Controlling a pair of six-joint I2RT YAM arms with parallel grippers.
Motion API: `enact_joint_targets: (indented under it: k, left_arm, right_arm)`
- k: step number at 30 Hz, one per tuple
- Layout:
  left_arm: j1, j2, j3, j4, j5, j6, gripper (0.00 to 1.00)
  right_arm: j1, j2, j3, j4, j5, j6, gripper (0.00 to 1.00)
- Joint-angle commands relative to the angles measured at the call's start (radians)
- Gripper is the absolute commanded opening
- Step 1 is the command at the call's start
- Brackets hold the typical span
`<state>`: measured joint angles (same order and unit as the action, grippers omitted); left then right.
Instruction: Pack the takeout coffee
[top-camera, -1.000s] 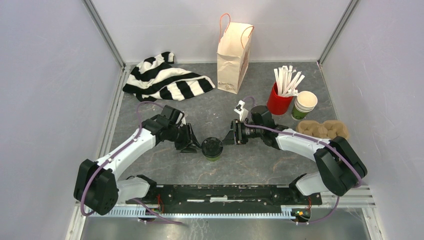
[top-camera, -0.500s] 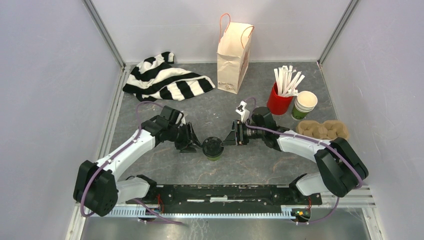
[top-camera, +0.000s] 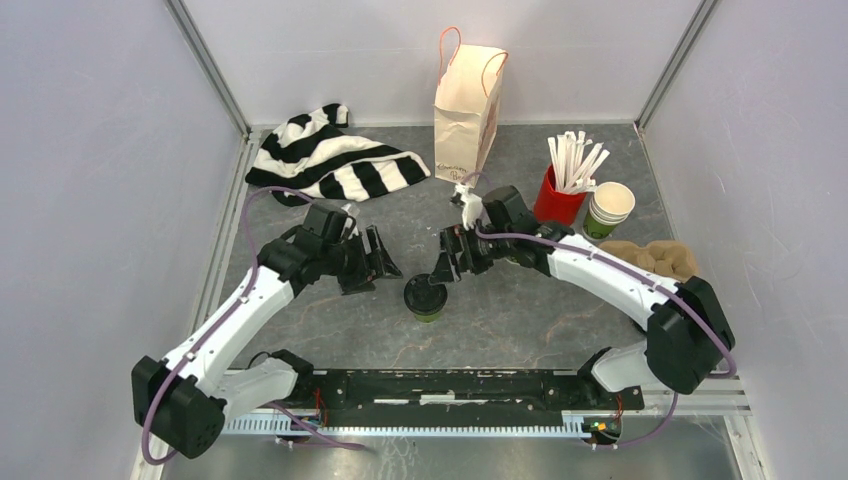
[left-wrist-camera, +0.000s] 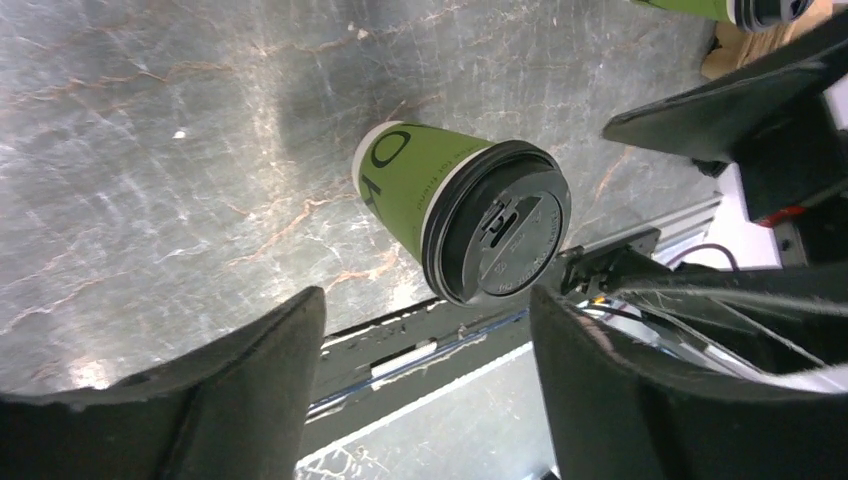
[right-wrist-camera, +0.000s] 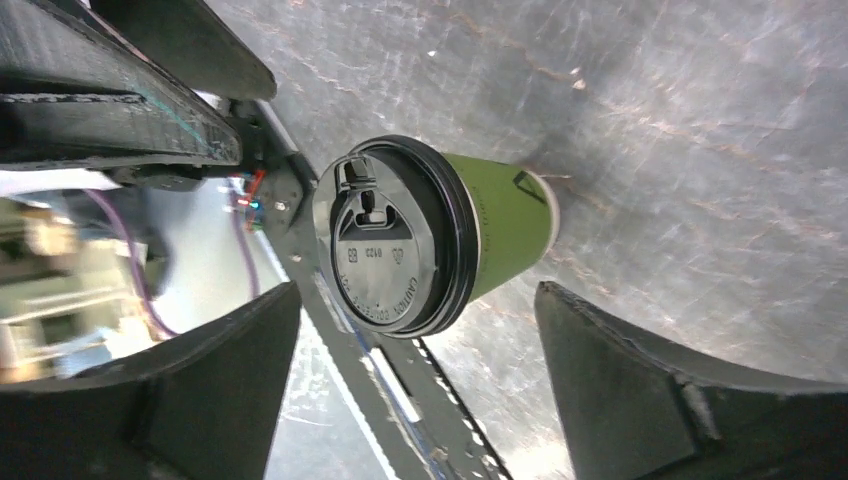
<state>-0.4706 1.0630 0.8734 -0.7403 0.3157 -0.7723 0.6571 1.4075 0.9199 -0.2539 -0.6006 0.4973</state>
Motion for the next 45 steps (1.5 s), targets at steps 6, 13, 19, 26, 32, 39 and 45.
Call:
enact_joint_targets:
  k: [6, 13, 19, 26, 32, 39, 45]
  left_arm:
    - [0.0, -0.159, 0.098, -0.07, -0.197, 0.002, 0.96]
    - [0.0, -0.215, 0.133, -0.141, -0.304, 0.006, 0.97]
    - [0.0, -0.238, 0.108, -0.148, -0.301, -0.001, 0.97]
    - [-0.001, -0.236, 0.107, -0.151, -0.298, 0.004, 0.97]
    - [0.0, -0.239, 0.102, -0.151, -0.297, 0.008, 0.97]
    - [0.0, -0.236, 0.103, -0.15, -0.296, 0.019, 0.97]
    - [-0.001, -0.238, 0.102, -0.153, -0.293, 0.021, 0.97]
  right_arm:
    - [0.235, 0.133, 0.386, -0.435, 0.431, -0.309, 0.98]
    - [0.348, 0.225, 0.502, -0.519, 0.535, -0.364, 0.98]
    - [0.388, 0.255, 0.526, -0.531, 0.576, -0.365, 0.98]
    - [0.43, 0.284, 0.575, -0.565, 0.66, -0.362, 0.98]
    - [0.437, 0.293, 0.585, -0.572, 0.679, -0.361, 0.98]
    - [0.45, 0.319, 0.588, -0.577, 0.693, -0.359, 0.98]
    - [0.45, 0.327, 0.58, -0.581, 0.714, -0.352, 0.97]
